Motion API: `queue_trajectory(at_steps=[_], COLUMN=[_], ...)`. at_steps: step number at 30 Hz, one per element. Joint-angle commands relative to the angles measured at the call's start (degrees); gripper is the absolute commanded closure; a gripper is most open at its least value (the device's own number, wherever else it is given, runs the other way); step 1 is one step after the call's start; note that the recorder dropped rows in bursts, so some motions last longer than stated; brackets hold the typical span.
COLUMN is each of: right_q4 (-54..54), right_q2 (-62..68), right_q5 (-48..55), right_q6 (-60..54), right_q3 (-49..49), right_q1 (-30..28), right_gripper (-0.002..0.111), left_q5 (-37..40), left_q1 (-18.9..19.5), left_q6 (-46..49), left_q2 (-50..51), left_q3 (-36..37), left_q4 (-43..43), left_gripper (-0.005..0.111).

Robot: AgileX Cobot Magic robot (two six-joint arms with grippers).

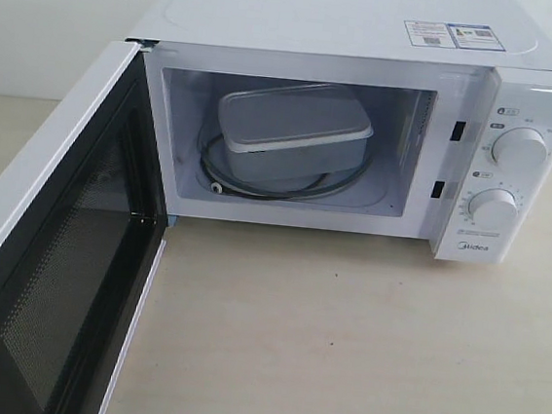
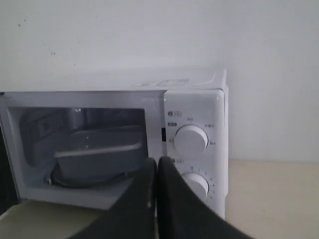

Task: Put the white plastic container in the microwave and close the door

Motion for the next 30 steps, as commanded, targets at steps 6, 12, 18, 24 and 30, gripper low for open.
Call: queue_trajectory(at_steps=[6,12,18,24,30], right_q4=[-0.89,-2.41,-3.37,-3.31,-1.59], right_q2=[-0.37,-0.37,-0.37,-0.37,-0.37], right_q5=[20.34,20.89,20.89,20.89,20.89], right_q6=[-1.58,-1.96,-2.98,-1.2,2.21], right_q3=[0.35,0.35,0.35,0.35,0.35], right_q1=[-0.18,-0.57,-7.66,-9.1,-9.1], right_gripper=[0.108,0.108,0.108,0.108,0.108], left_q5=[-0.12,-0.12,-0.12,-0.31,-0.31], left_q1=[-0.11,-0.11,-0.11,-0.11,-0.11], left_q6=[0.0,0.0,0.0,0.0,0.0], left_q2=[-0.18,-0.18,-0.18,-0.18,-0.18], left_q3=[0.18,0.18,0.18,0.18,0.18], left_q4=[0.02,0.02,0.02,0.02,0.02], left_gripper=[0.102,0.102,0.102,0.102,0.102])
